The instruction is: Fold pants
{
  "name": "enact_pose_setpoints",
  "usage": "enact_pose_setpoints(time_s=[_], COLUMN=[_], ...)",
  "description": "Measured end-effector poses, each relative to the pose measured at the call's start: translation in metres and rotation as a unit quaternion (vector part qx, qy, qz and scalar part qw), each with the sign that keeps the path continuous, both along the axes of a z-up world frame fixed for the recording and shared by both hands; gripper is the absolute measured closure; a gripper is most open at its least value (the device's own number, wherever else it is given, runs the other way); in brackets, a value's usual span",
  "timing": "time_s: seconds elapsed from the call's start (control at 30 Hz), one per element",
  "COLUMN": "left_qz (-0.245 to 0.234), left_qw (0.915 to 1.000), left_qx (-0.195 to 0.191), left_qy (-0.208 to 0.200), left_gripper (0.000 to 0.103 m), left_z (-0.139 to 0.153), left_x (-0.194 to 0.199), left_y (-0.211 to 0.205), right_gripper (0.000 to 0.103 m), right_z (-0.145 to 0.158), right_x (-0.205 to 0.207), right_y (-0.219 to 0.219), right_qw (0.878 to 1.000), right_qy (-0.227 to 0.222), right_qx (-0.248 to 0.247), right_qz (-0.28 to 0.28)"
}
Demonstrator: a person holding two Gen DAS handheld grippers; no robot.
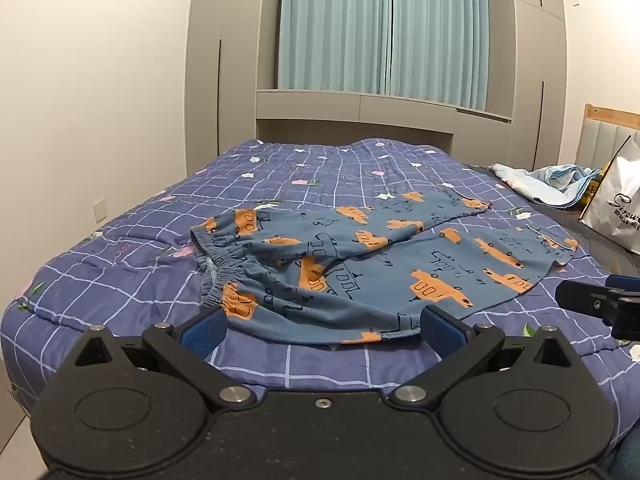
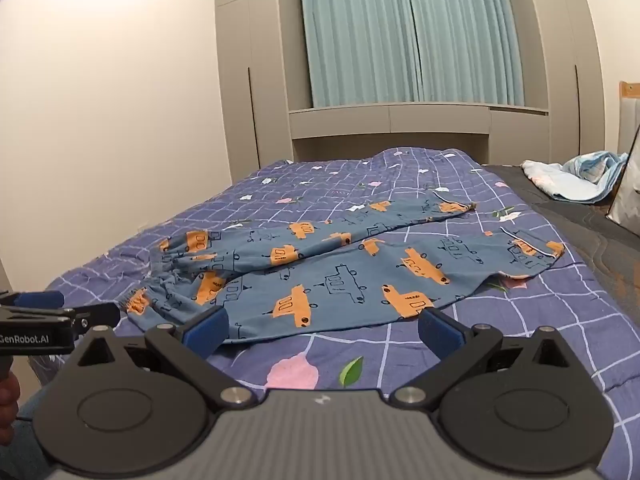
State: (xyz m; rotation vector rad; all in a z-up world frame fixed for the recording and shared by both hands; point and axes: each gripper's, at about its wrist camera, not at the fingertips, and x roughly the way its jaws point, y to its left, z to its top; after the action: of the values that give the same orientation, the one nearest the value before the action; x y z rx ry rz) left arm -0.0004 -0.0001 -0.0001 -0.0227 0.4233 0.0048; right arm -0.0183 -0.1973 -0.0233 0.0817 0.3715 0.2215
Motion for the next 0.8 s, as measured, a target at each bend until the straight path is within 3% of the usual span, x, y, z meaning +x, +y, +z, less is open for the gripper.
enact_pose_setpoints(time_s=[0.07,0.8], left_qz=[0.000,-0.004], left_qw=[1.0000,1.0000], left_qx=[0.000,-0.006], left_qy=[0.002,0.003], left_gripper=[0.000,0.000], left_z=[0.0001,0.0023], left_x=[-0.0001,-0.0034], left_y=[-0.0006,0.0009], right_gripper=[0.000,0.000], right_z=[0.0002,-0.0031], right_x=[-0.0021,-0.0003], right_y=[-0.0015,-0.0048], right_qw=[1.000,1.000], right_qy=[-0.008,0.008], right_qx=[0.023,0.025], right_qz=[0.002,0.010])
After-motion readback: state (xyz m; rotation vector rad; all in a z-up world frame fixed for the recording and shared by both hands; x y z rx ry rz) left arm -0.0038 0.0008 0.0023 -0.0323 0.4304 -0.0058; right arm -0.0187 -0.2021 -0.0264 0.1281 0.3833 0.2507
